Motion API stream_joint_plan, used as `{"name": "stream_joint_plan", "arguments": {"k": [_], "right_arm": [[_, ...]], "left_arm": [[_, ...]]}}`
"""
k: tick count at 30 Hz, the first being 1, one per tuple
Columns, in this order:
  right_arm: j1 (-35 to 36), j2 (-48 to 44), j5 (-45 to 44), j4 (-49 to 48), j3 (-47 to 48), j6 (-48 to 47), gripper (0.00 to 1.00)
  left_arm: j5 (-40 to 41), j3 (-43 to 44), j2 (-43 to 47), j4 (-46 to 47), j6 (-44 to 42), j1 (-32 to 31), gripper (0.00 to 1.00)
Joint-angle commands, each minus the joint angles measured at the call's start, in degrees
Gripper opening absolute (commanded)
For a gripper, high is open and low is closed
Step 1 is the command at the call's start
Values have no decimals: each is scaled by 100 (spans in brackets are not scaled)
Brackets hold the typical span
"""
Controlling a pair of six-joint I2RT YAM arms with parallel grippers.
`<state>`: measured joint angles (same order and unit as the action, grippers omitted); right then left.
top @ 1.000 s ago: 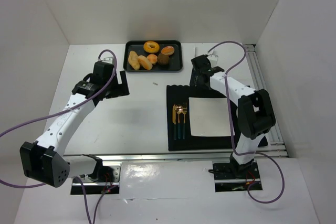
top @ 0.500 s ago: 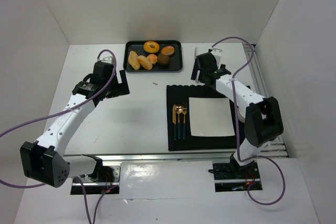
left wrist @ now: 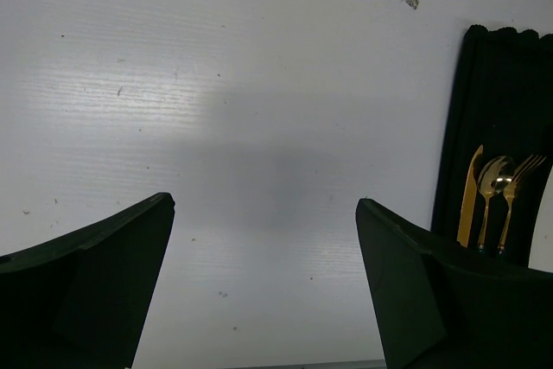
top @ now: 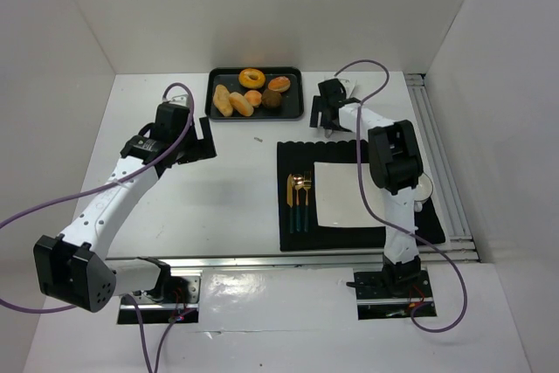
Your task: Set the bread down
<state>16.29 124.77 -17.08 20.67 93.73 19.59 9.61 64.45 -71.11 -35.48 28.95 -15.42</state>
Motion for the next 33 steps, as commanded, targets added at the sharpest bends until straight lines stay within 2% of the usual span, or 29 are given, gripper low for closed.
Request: {"name": "stream_joint_plan", "arguments": {"k": [1,5,10,13,18,19,21,22,25,30,33], "right_arm": [[-65,319,-76,-159,514,-219,100],[-188,811,-76,-449,707,-290,100],[-310,1611,-129,-28,1910,-351,100],[-363,1945,-58,34,2341,-351,96],[-364,1666,-6,-97,2106,-281,70],[-303,1569,-6,-159,1914,-220,57],[-302,1306,-58,-159,1859,-158,43],[-302,1200,-58,-90,1859,-158,31],[-241,673,3,16,1789,-106,25],[-13,-224,3,244,1543,-105,24],[40,-576,502,568,1604,-166,24]], "left_arm": [[-29,-11,-60,147,111,-14,100],[-90,51,-192,147,111,-14,100],[-90,51,-193,147,111,-14,100],[-38,-10,-193,147,111,-14,100],[-38,-72,-140,147,111,-14,100],[-38,-72,-140,147,111,-14,100],[-38,-72,-140,147,111,-14,100],[-38,-20,-140,147,111,-14,100],[-38,51,-140,94,58,-14,100],[137,174,-8,42,-47,-14,100],[401,287,97,-11,-47,-14,100]]}}
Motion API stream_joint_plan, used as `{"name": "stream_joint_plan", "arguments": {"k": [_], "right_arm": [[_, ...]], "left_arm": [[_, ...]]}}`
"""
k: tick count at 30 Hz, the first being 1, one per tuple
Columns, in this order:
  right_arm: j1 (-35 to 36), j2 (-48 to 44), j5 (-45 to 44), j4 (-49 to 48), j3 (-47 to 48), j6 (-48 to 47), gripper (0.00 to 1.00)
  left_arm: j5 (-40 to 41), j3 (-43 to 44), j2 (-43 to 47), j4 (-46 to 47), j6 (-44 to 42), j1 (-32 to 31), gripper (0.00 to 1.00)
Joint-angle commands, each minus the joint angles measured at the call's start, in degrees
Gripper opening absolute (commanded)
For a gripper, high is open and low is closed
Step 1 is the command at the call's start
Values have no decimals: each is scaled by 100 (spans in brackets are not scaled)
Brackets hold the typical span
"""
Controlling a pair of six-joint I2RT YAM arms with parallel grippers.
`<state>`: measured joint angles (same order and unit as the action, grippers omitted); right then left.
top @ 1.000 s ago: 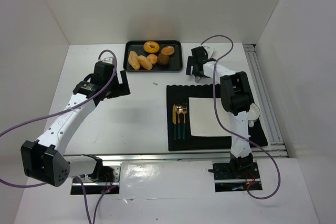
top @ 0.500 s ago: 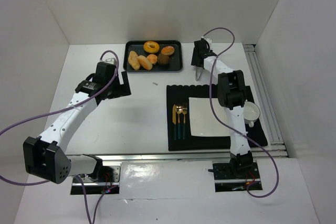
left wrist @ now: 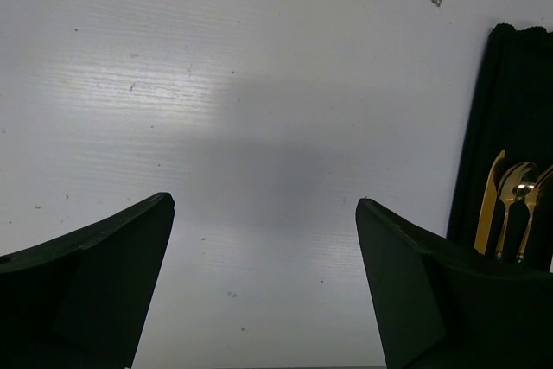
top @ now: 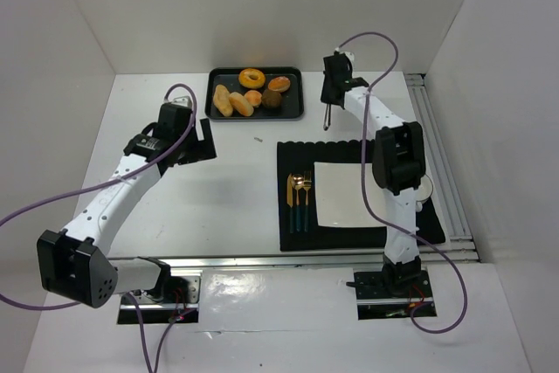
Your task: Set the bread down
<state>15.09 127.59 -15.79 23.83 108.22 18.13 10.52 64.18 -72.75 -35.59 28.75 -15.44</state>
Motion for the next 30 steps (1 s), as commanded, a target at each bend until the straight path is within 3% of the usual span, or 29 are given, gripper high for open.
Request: {"name": "stream_joint_plan", "arguments": {"k": [1,8,15,20,30], "right_arm": [[161,-919,558,323,207,-20,24],[583,-402,1480,1799,1604,-284,27],[583,-139,1939,1800,1938,33,44],[583,108,2045,1906,2264,331,44],[477,617,2036,1580,2537,745,57]], "left_arm": [[414,314,261,-61,59,-11,100],[732,428,376,-202,359,-11,100],[828,428,533,-255,306,-11,100],[890,376,587,-308,245,-11,100],[837,323,639,-308,131,-11,100]]}}
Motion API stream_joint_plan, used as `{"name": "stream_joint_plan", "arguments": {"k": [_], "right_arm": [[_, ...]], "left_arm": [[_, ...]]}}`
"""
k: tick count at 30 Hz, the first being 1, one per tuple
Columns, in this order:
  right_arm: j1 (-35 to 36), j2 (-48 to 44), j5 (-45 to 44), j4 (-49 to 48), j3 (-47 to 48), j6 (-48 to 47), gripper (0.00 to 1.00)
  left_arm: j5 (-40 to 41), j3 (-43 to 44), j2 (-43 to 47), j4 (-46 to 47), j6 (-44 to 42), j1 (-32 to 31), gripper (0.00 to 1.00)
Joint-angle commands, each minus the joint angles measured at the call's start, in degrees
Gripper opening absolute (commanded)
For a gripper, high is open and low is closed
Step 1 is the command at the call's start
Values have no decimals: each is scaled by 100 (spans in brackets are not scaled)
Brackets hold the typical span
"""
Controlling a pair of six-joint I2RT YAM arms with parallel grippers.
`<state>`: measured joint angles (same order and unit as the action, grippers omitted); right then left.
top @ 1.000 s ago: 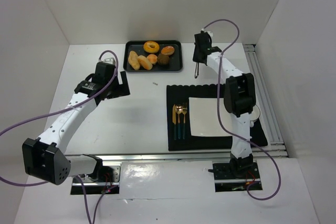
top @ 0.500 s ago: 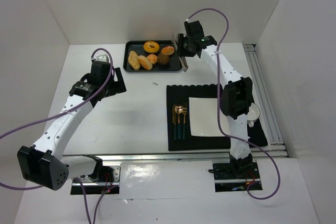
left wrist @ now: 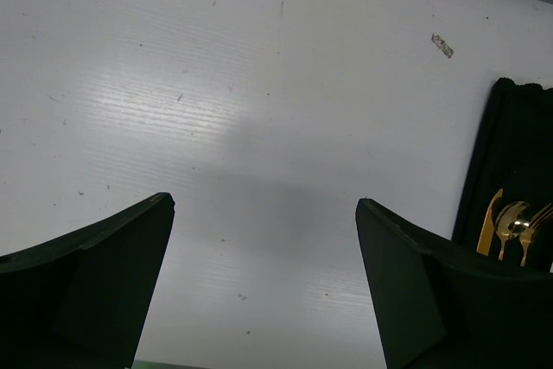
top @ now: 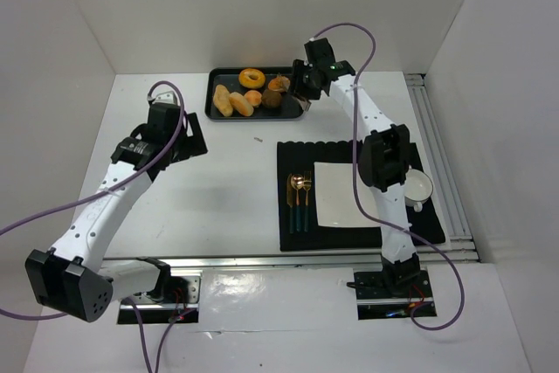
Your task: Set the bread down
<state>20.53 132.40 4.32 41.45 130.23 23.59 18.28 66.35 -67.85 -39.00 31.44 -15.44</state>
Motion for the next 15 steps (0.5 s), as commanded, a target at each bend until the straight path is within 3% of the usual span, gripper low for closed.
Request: {"name": "stream_joint_plan", "arguments": {"k": [1,15], "right_arm": [[-119,137,25,-242,336,285,57],[-120,857,490,-489,950,400,64]], "left_arm": [[114,107,202,33,-138,-11,100],[492,-227,580,288,-86,-11,100]]}}
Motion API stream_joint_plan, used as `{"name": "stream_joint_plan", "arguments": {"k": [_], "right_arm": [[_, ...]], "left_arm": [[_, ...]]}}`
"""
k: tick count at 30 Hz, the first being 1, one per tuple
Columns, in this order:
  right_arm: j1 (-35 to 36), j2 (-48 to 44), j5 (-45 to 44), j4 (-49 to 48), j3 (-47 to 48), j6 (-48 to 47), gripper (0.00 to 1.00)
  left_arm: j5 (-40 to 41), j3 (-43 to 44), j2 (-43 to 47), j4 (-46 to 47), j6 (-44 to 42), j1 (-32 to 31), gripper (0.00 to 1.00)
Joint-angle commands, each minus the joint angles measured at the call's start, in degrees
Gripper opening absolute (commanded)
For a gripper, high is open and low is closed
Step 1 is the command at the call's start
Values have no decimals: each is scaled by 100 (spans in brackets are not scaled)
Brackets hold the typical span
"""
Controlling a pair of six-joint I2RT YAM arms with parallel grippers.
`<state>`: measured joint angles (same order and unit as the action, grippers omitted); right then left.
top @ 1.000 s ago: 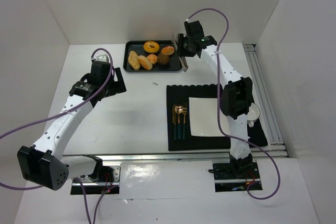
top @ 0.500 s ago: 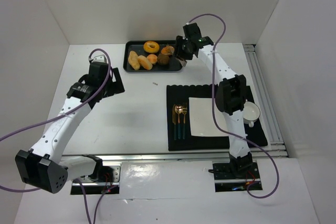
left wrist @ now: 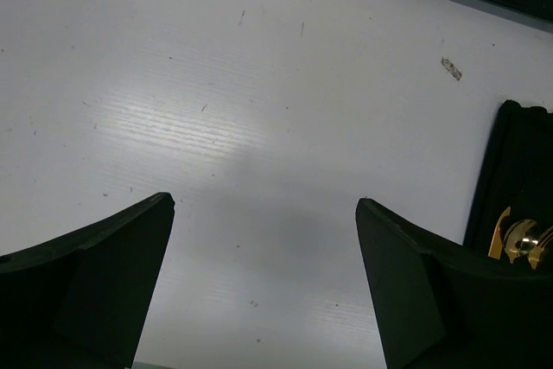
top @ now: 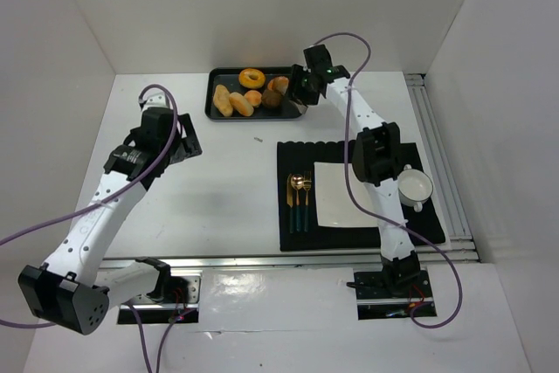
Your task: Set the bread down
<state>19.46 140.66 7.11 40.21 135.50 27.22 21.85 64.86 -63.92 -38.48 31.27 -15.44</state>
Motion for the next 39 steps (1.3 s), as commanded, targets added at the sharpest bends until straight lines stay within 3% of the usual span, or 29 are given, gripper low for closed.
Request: {"name": "stream_joint_plan", "arguments": {"k": [1,14,17,24,39], "right_arm": [[-65,136,211,-364,494,37,66],[-180,656,712,-584,977,319,66],[-232,717,598,-584,978,319,58],[-232,278,326,-672,522,319,25],[-128,-1690,36,-1287,-1042,319,18]], "left_arm": [[136,-79,187,236,-68,-11,100],[-225,-360,134,350,90,-11,100],[-172,-360,134,350,37,-11,100],[-119,-360,187,350,37,-11,100],[-119,-360,292,288,37,-11,100]]}}
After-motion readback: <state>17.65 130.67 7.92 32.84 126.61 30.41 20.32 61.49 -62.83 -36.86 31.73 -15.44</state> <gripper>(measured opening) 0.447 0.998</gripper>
